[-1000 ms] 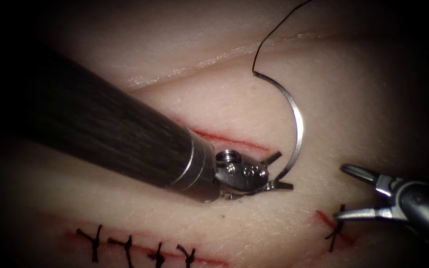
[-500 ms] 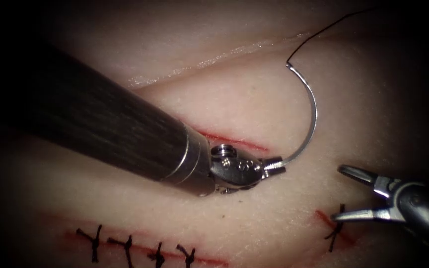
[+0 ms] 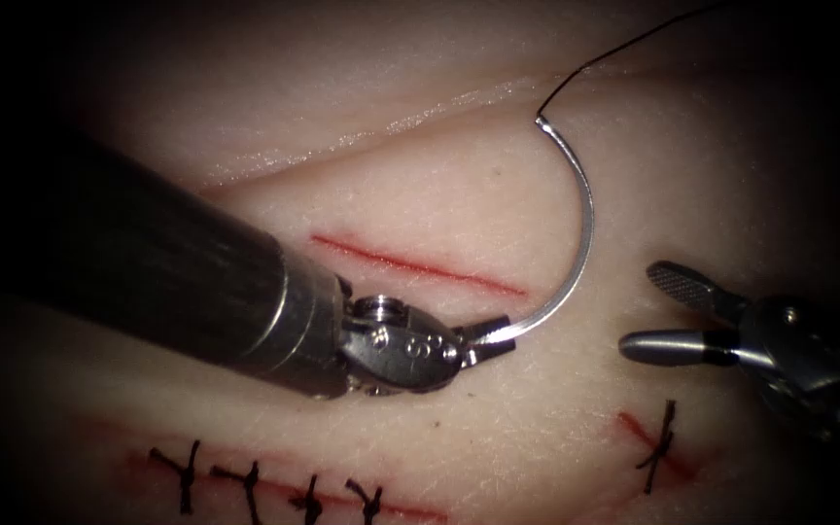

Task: Wound Closure

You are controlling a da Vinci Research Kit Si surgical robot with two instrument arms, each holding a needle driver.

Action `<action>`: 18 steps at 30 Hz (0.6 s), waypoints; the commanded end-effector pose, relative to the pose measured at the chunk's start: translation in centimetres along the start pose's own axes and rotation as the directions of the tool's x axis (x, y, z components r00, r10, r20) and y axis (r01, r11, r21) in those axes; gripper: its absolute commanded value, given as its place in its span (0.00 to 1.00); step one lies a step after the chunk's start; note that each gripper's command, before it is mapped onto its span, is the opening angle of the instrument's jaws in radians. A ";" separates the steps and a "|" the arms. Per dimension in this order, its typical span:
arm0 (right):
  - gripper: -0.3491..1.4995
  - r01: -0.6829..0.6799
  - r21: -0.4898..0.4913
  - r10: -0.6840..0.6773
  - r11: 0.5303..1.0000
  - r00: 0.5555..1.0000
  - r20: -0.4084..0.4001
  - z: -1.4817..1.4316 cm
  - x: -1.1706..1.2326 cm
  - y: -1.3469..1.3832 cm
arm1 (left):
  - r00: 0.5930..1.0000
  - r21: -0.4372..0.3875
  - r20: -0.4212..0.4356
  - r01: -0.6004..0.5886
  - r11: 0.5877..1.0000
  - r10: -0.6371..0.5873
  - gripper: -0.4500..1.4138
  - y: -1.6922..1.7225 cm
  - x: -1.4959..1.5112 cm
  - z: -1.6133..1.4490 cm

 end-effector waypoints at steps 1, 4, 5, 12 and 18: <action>0.83 -0.001 -0.011 0.001 1.000 1.000 0.013 0.19 0.06 -0.03 | 1.000 0.010 0.002 -0.011 1.000 0.011 0.00 0.07 -0.04 0.02; 0.85 -0.032 -0.055 0.034 0.998 0.999 0.034 0.30 0.12 -0.06 | 0.999 0.049 0.026 -0.046 0.998 0.045 0.00 0.12 -0.03 -0.08; 0.84 -0.036 -0.074 0.038 0.997 0.999 0.035 0.33 0.13 -0.07 | 0.999 0.053 0.027 -0.049 0.997 0.047 0.00 0.13 -0.03 -0.10; 0.83 -0.052 -0.190 0.063 0.980 0.997 0.052 0.51 0.20 -0.06 | 0.995 0.107 0.040 -0.096 0.990 0.093 0.00 0.18 0.00 -0.18; 0.84 -0.068 -0.346 0.099 0.936 0.992 0.072 0.62 0.30 -0.04 | 0.991 0.146 0.072 -0.121 0.982 0.112 0.00 0.21 -0.01 -0.25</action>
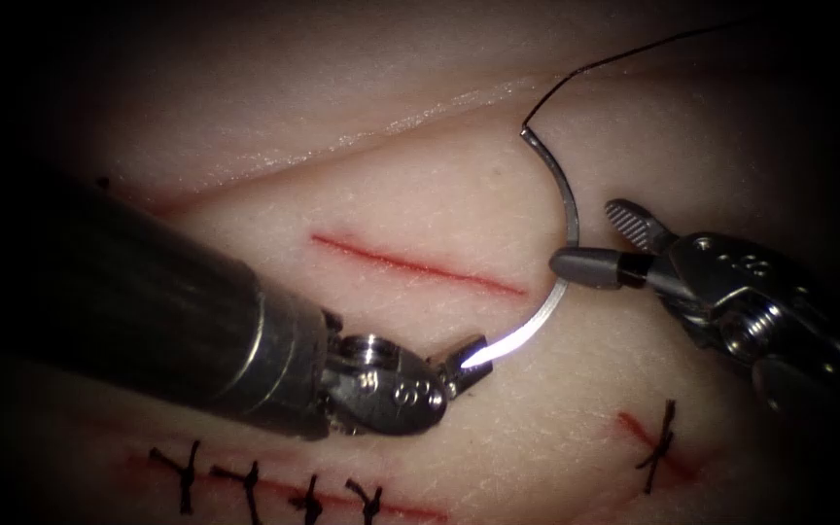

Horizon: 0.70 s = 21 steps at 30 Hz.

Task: Wound Closure

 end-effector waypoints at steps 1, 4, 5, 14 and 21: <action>0.87 -0.002 -0.020 0.002 1.000 1.000 0.002 0.13 0.00 -0.03 | 1.000 0.002 -0.004 -0.017 1.000 0.017 0.00 0.07 -0.04 0.02; 0.90 -0.005 -0.009 0.005 1.000 1.000 -0.004 0.21 0.01 -0.02 | 0.998 0.017 -0.025 -0.052 0.999 0.052 0.00 0.08 -0.01 -0.05; 0.89 -0.006 -0.011 0.006 1.000 1.000 -0.004 0.23 0.02 -0.02 | 0.998 0.019 -0.025 -0.055 0.998 0.056 0.00 0.08 0.00 -0.07; 0.68 -0.005 -0.022 0.006 1.000 1.000 0.024 0.34 0.00 -0.11 | 0.996 0.038 -0.033 -0.082 0.996 0.083 0.00 0.10 0.07 -0.13; 0.00 0.000 -0.032 0.000 0.999 1.000 0.011 0.26 -0.03 -0.14 | 0.995 0.041 -0.034 -0.093 0.995 0.094 0.22 0.10 0.06 -0.13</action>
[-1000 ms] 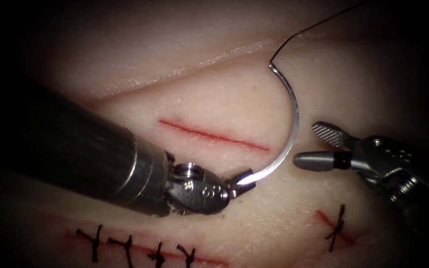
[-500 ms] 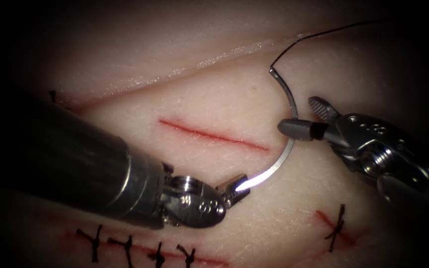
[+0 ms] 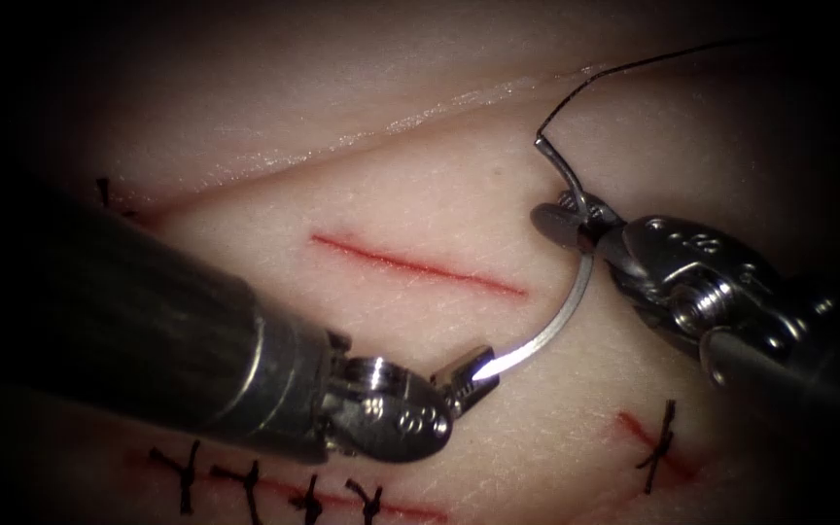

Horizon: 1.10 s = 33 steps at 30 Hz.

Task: Wound Closure

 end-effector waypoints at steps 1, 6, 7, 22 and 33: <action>0.00 0.002 -0.003 -0.002 1.000 1.000 -0.009 0.08 0.00 -0.03 | 1.000 -0.006 0.002 0.002 1.000 -0.002 0.35 0.07 -0.03 0.04; 0.00 0.003 0.017 -0.002 1.000 0.998 -0.068 0.06 0.01 0.04 | 0.960 -0.240 -0.175 0.172 0.955 -0.217 0.88 -0.08 0.05 -0.10; 0.00 0.009 0.066 -0.003 0.998 0.996 -0.089 0.04 0.01 0.05 | 0.930 -0.327 -0.220 0.213 0.921 -0.293 0.92 -0.18 0.09 -0.22; 0.00 0.290 0.614 -0.045 0.734 0.923 -0.382 0.14 0.10 0.13 | 0.709 -0.680 -0.221 0.380 0.626 -0.670 0.81 -0.89 -0.03 -0.27; 0.00 0.431 0.634 -0.049 0.642 0.848 -0.527 0.31 0.22 -0.04 | 0.516 -0.813 -0.103 0.449 0.371 -0.850 0.81 -0.80 -0.06 0.02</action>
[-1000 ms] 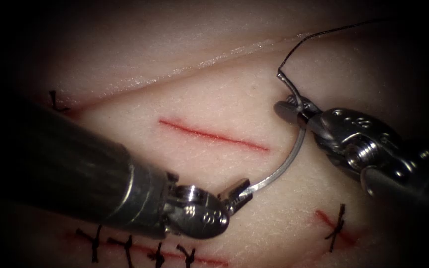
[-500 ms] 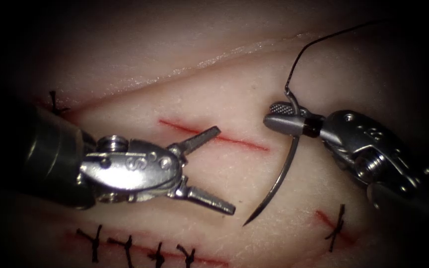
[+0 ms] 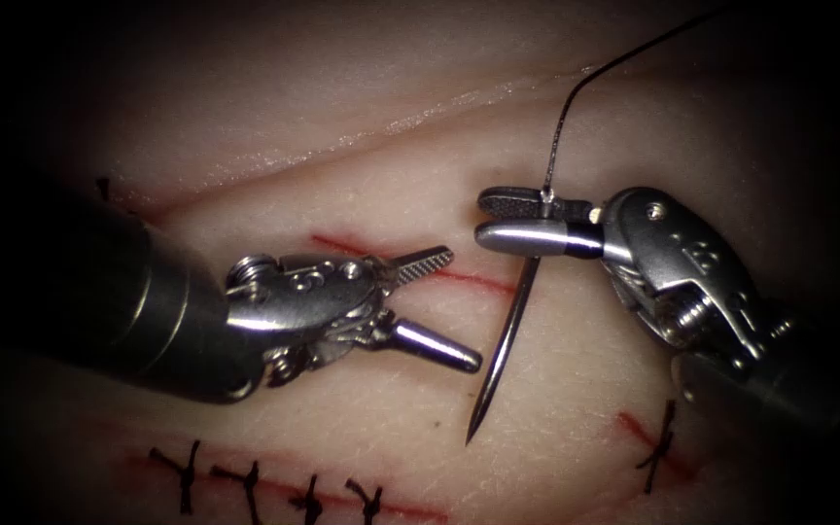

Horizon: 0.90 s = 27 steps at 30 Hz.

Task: Wound Closure

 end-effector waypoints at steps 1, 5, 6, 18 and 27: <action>0.00 0.008 0.009 -0.008 1.000 1.000 -0.007 0.12 -0.06 0.02 | 1.000 -0.017 0.000 0.021 1.000 -0.021 0.79 0.00 -0.07 0.03; 0.00 0.019 0.009 -0.019 1.000 1.000 -0.010 0.15 -0.06 0.02 | 0.999 -0.044 0.007 0.054 0.998 -0.054 0.78 0.03 -0.05 0.04; 0.00 0.019 0.009 -0.019 1.000 1.000 -0.011 0.16 -0.06 0.02 | 0.998 -0.051 0.009 0.065 0.997 -0.064 0.77 0.03 -0.05 0.04; 0.00 0.028 0.032 -0.026 0.999 0.998 -0.058 0.26 0.03 -0.08 | 0.990 -0.032 0.012 0.140 0.990 -0.140 0.77 -0.18 -0.16 0.07; 0.00 0.039 0.053 -0.035 0.998 0.996 -0.079 0.39 0.09 -0.12 | 0.973 -0.062 0.052 0.227 0.972 -0.224 0.77 -0.07 -0.28 0.14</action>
